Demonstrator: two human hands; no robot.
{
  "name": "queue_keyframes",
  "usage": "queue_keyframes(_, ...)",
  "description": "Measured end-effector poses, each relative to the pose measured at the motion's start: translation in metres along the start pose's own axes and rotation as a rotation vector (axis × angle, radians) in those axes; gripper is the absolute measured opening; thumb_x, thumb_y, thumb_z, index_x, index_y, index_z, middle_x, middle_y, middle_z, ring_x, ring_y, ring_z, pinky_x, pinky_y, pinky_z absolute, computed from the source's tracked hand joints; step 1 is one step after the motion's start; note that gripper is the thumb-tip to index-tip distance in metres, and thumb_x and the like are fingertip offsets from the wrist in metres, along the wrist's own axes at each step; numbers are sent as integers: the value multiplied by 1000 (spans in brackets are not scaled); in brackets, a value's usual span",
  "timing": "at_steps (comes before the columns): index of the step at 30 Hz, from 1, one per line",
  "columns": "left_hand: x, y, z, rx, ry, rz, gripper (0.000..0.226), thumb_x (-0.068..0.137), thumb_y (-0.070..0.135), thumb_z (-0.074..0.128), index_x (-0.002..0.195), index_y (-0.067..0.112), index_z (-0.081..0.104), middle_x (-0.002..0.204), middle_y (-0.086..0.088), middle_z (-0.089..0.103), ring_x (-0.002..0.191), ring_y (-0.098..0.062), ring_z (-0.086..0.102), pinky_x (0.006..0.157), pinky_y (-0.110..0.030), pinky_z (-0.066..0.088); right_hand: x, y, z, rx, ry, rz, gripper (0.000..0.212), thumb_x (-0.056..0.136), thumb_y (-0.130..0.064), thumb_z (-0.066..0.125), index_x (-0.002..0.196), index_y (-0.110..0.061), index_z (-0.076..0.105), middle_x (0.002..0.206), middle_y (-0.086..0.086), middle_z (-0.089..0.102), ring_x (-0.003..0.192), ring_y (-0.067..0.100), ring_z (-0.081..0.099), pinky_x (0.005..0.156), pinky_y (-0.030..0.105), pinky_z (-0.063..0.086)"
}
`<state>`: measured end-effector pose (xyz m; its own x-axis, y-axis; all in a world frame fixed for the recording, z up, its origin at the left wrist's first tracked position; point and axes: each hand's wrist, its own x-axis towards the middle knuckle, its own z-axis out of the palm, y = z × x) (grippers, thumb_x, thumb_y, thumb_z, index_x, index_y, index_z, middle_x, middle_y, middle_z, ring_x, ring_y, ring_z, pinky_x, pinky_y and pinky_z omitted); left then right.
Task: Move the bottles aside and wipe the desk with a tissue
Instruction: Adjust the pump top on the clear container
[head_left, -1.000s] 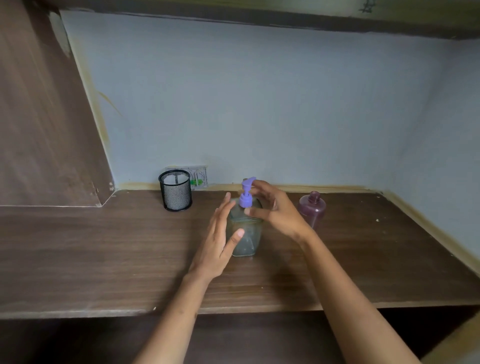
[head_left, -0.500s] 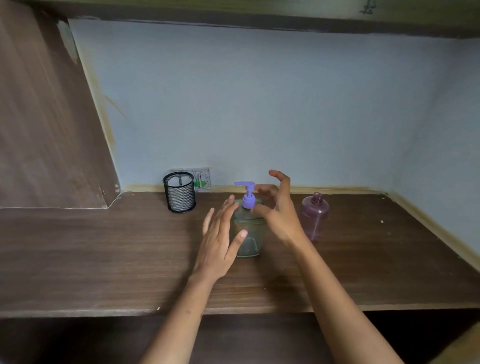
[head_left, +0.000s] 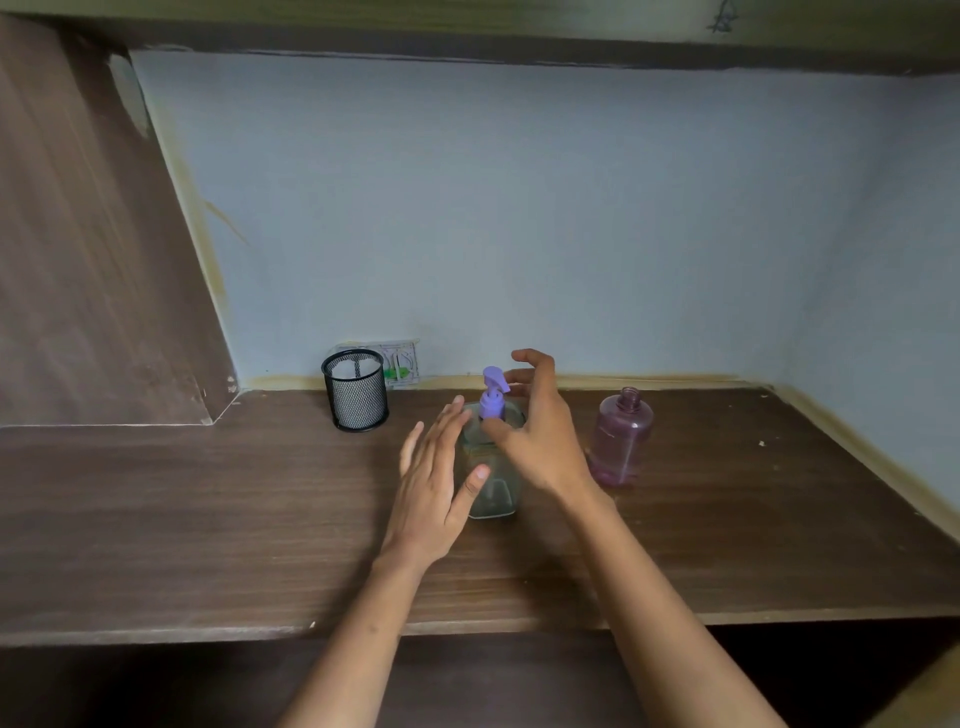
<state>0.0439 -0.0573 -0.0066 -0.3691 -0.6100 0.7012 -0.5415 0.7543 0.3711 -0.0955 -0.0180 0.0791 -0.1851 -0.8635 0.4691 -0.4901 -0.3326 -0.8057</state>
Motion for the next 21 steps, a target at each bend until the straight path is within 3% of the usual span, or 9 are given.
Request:
queue_keyframes(4,-1,-2,2,19,3,-3,60,98,48,30,148,13,28,157,1,27,145,-9,23,119,-42,12,1,3,7,-112,94,-51,64,75,-40,77,122,-30,36,100,-6,56,94,11,57,80,24,48)
queue_keyframes(7,-1,-2,2,7,8,1,58,98,45,32,147,15,28,157,1,27,145,-9,23,119,-42,13,1,2,7,-96,77,-25,54,77,-28,76,115,-28,37,86,-7,60,78,9,60,71,22,51)
queue_keyframes(10,0,0,0,2,10,3,57,98,46,32,147,17,28,157,2,27,145,-8,23,119,-41,12,0,-1,5,3,16,-8,50,78,-11,68,114,-24,36,92,-1,63,80,15,63,67,17,47)
queue_keyframes(13,0,0,1,-2,9,6,56,98,45,33,146,17,28,157,1,27,145,-8,23,120,-40,12,-1,-2,5,36,16,6,64,75,-12,68,124,-29,30,106,-4,56,94,6,58,75,15,46)
queue_keyframes(16,-1,-1,2,8,7,7,58,98,44,34,148,16,26,158,1,26,145,-8,23,120,-40,12,-2,2,9,2,104,17,76,70,-27,74,127,-36,26,111,-10,51,100,10,57,92,36,49)
queue_keyframes(18,-1,-2,2,11,9,11,58,98,44,34,148,16,25,158,1,26,145,-9,23,119,-41,13,-2,4,11,-50,157,12,75,70,-37,78,125,-36,27,101,-11,52,95,10,58,94,45,47)
queue_keyframes(21,-1,-1,1,-2,10,10,58,98,43,35,149,17,25,157,2,27,145,-9,24,119,-43,15,-2,4,12,-90,181,6,72,73,-39,80,122,-30,28,81,-7,55,81,11,58,87,41,50)
